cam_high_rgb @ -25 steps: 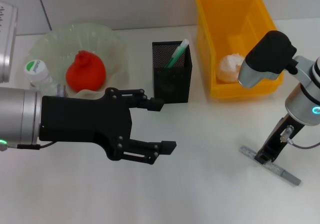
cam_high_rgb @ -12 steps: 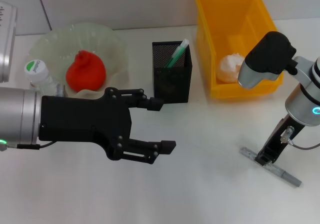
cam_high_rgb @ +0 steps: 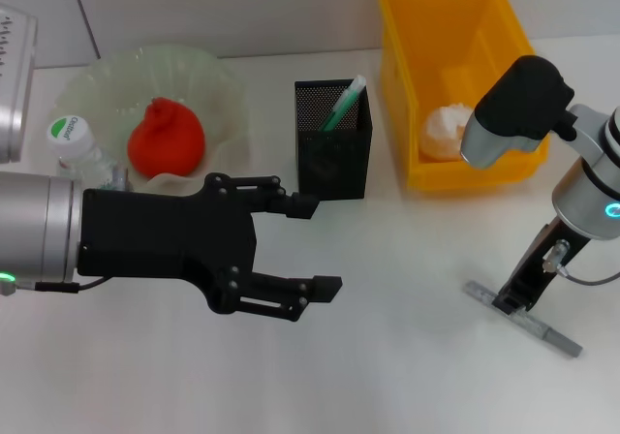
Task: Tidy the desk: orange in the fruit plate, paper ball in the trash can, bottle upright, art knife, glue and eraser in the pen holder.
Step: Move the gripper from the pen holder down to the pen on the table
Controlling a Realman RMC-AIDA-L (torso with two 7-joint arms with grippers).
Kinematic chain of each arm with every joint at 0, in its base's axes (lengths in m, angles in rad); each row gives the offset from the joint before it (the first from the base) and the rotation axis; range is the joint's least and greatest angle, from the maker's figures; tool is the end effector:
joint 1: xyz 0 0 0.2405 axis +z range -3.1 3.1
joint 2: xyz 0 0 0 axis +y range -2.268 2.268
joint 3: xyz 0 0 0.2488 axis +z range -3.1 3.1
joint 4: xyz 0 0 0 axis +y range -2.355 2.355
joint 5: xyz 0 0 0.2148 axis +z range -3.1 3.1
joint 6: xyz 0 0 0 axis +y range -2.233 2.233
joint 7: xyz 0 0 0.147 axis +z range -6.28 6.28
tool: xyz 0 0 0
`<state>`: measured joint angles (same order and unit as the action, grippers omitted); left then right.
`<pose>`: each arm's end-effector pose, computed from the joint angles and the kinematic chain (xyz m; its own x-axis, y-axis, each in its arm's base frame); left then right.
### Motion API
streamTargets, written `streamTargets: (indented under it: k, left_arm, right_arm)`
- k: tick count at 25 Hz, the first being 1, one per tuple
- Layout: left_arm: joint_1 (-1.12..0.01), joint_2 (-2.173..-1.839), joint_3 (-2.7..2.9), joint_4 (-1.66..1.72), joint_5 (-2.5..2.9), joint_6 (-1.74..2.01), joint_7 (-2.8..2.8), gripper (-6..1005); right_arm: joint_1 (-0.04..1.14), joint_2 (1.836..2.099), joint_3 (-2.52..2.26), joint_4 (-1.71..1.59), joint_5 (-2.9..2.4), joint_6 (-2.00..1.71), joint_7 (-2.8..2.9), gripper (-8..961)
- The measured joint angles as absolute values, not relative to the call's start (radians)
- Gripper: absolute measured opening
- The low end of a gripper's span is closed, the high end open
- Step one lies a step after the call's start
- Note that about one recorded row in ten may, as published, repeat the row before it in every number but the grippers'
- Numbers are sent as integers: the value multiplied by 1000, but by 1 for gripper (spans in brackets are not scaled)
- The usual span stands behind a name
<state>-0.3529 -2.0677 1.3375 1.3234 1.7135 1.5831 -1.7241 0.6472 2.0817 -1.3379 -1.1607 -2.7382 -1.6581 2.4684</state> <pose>-0.1431 0.2974 0.0039 0.9149 0.0999 0.3911 0.1125 -0.9936 -0.0094 0.2200 0.3433 -0.0032 0.6022 -0.6782 0.4212 -0.5498 -0.7349 -0.3971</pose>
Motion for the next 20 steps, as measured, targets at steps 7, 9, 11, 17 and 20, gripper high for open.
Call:
streamTargets:
  k: [7,9,11,17,20]
  left_arm:
    - [-353,-2068,1339,1322,1713,1584,-1724,845]
    - [-354,-2068,1339,1322,1713,1583,-1724,845]
    - [-355,-2068,1339,1322,1714,1583,-1724,845]
    - [-357,-2069,1339,1322,1713,1584,-1724,845]
    - [-357,-2069,1339,1322,1713,1584,-1725,845]
  right_arm:
    - [647,2082,-1336,-1179,-2738,-1663,2470,71]
    - [647,2082,-1337,-1179,-2738,-1663,2470,42]
    - [646,2082,-1337,-1180,-2738,-1663,2471,13]
    - [641,2082,-1329,-1217,-2738,-1661,2482,4]
    - [643,2081,-1328,-1221,-2739,-1663,2486,8]
